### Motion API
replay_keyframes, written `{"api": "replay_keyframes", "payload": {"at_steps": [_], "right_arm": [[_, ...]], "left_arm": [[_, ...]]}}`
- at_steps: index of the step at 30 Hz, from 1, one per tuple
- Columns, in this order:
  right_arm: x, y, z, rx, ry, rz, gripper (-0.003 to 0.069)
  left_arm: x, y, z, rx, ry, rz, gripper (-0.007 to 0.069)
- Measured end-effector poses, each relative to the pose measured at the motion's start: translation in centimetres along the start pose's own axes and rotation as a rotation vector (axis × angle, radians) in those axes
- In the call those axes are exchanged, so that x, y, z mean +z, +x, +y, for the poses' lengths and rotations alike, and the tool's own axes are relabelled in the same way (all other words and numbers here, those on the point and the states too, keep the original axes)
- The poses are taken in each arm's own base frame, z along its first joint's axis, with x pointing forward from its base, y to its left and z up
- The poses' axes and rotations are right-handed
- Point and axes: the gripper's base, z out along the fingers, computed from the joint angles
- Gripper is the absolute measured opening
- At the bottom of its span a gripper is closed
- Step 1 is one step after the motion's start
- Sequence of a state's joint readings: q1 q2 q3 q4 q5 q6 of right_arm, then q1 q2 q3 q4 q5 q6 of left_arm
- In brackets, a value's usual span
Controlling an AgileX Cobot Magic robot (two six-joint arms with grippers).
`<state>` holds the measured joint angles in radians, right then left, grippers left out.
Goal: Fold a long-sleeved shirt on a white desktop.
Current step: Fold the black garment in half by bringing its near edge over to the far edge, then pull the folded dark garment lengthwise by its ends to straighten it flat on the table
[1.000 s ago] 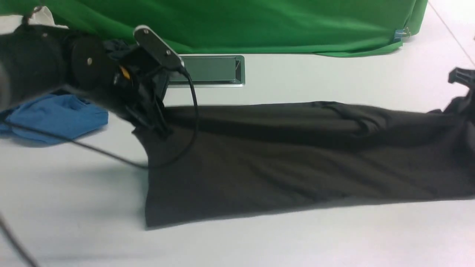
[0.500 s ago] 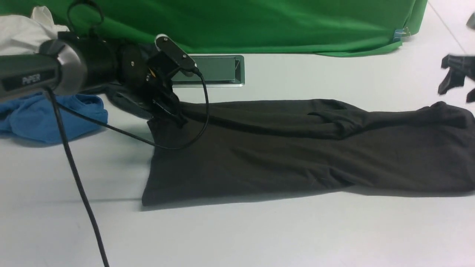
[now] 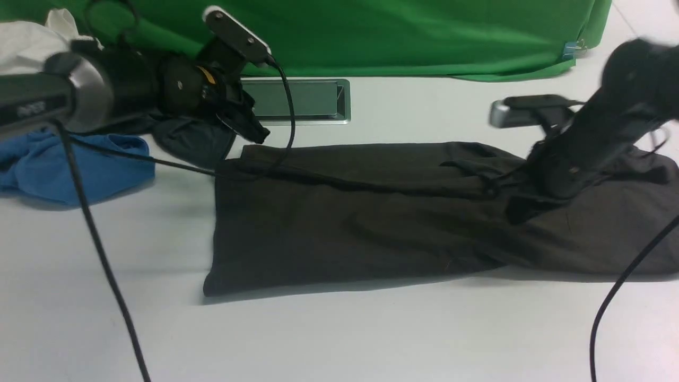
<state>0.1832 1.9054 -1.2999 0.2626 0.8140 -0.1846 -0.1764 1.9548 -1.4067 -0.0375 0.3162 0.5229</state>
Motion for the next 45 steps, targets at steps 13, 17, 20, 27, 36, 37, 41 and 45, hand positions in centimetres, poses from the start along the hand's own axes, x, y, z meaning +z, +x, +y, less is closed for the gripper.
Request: {"api": "replay_keyframes", "payload": {"at_steps": [13, 17, 20, 27, 36, 37, 41, 45], "right_arm": [[4.4, -3.7, -1.1, 0.001, 0.047, -0.182, 0.0032], [4.2, -5.7, -1.3, -0.001, 0.075, -0.343, 0.0032], [3.7, -7.3, -1.7, -0.007, 0.112, -0.528, 0.0033], [2.2, -10.1, -2.6, -0.031, 0.194, -0.857, 0.0048], [-5.5, -7.5, -2.7, -0.189, 0.19, -0.49, 0.0064], [-6.5, -6.9, -3.3, -0.184, 0.21, -0.445, 0.0067], [-9.8, -4.2, -8.2, -0.04, 0.296, -0.322, 0.0087], [-11.0, -1.8, -14.1, 0.168, 0.3, -0.264, 0.0226]], "left_arm": [[-8.6, 1.4, -9.4, 0.006, 0.247, 0.008, 0.0018], [-10.4, 2.4, -10.9, 0.032, 0.275, 0.006, 0.0018], [-11.1, 2.7, -11.5, 0.037, 0.288, 0.001, 0.0018], [-11.4, 3.3, -11.9, 0.026, 0.339, 0.063, 0.0018], [-11.6, 4.1, -12.2, 0.064, 0.375, 0.138, 0.0018], [-11.7, 4.3, -12.3, 0.065, 0.388, 0.158, 0.0018], [-12.2, 4.6, -12.6, 0.047, 0.437, 0.207, 0.0018], [-12.6, 4.4, -12.6, 0.034, 0.439, 0.19, 0.0018]]}}
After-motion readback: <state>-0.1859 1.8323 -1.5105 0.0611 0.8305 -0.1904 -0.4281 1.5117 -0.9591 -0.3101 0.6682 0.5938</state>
